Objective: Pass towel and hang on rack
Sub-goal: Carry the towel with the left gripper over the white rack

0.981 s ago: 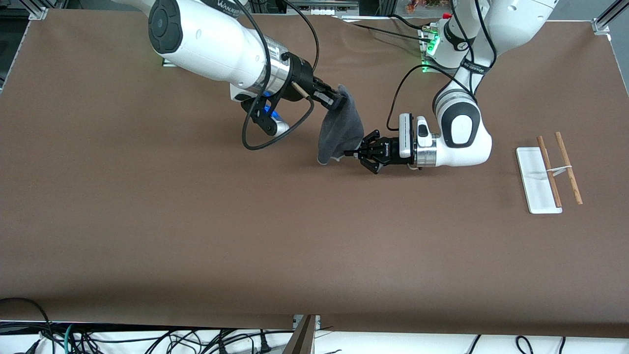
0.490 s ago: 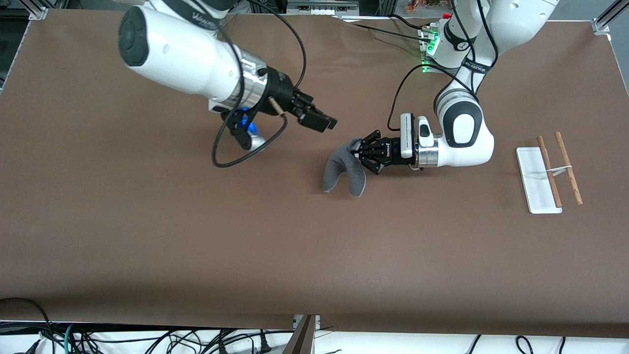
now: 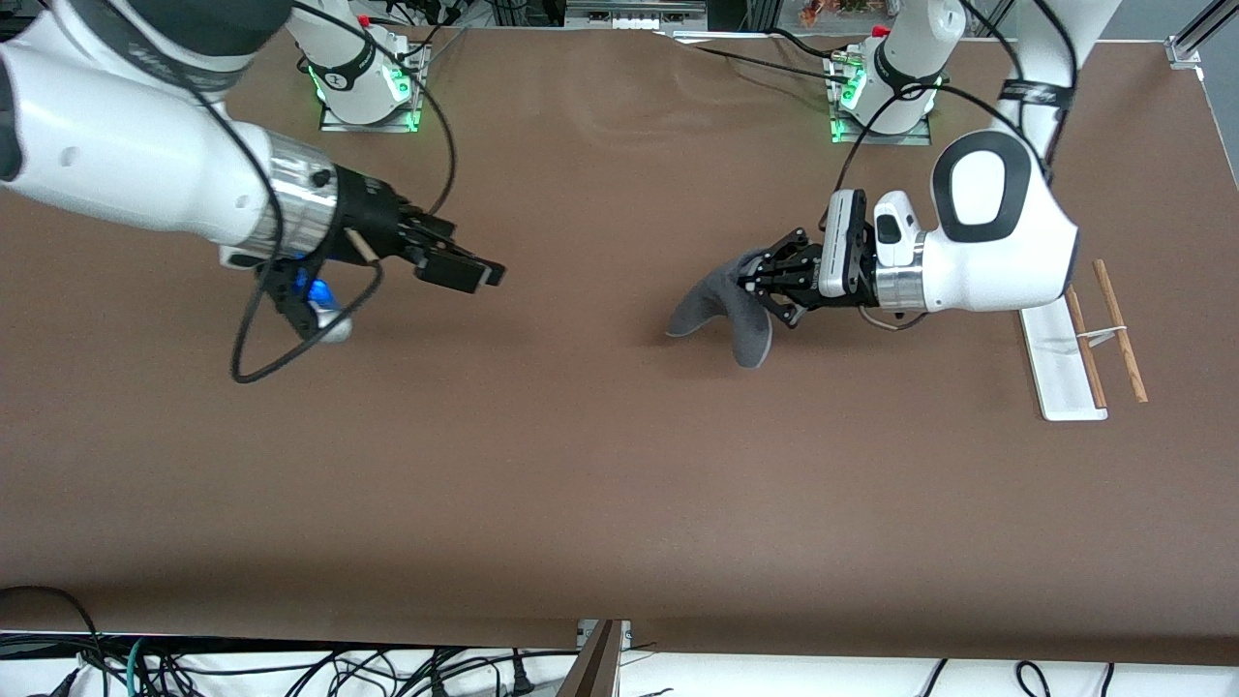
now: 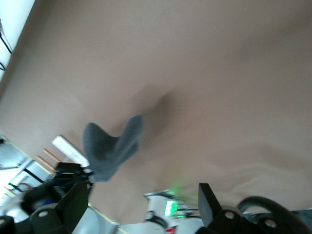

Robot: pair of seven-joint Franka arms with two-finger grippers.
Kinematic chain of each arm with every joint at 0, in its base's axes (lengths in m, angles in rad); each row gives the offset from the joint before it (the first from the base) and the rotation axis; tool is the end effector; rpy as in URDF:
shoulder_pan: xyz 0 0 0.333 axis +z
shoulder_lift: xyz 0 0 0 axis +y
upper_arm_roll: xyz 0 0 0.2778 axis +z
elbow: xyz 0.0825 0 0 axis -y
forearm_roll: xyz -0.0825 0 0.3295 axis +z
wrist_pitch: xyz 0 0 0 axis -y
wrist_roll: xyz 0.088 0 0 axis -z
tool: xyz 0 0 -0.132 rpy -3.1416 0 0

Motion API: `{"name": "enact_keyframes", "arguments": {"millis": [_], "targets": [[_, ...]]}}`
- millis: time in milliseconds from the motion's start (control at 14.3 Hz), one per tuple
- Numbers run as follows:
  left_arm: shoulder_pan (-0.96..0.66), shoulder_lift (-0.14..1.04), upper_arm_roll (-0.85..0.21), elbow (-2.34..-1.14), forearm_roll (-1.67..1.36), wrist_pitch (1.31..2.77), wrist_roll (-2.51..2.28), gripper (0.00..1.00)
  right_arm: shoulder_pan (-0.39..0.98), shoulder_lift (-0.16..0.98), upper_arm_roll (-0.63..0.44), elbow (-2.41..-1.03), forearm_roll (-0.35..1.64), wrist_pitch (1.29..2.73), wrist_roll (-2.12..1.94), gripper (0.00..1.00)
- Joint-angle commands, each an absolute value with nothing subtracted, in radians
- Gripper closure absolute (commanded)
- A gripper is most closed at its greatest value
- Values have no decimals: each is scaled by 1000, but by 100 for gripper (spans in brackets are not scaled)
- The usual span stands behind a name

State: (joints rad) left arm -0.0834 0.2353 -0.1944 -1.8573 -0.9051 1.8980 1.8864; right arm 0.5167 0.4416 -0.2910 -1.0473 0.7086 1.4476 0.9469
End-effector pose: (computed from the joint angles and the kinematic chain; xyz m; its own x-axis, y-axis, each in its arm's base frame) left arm 0.5106 -0.2195 0.3825 -0.0891 -0.6308 0.7708 -0.9719 0.2245 0.0713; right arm 0.5422 0.2639 0.5532 0.7712 -0.4511 -0.4492 -0.6096 -0.7266 -0.3168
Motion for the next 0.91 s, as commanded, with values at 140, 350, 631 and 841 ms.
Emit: {"name": "enact_keyframes", "arguments": {"millis": [140,350,631,841], "targets": [[-80,249,-184,-1743,-601,1721,1648,100,523,402,-428,-1040,623,1241,637,0],[-51,258,-175,-1704,-441,1651,1600,100,519,310,-443,-1113,469,1235,432,0],[18,331,-143,-1588,-267,1568,1577,100,464,177,-399,-1279,240,1256,186,0],[9,353,-126,-1471,-88,1519,1551,100,327,118,-229,-1353,72,1284,126,0]]}}
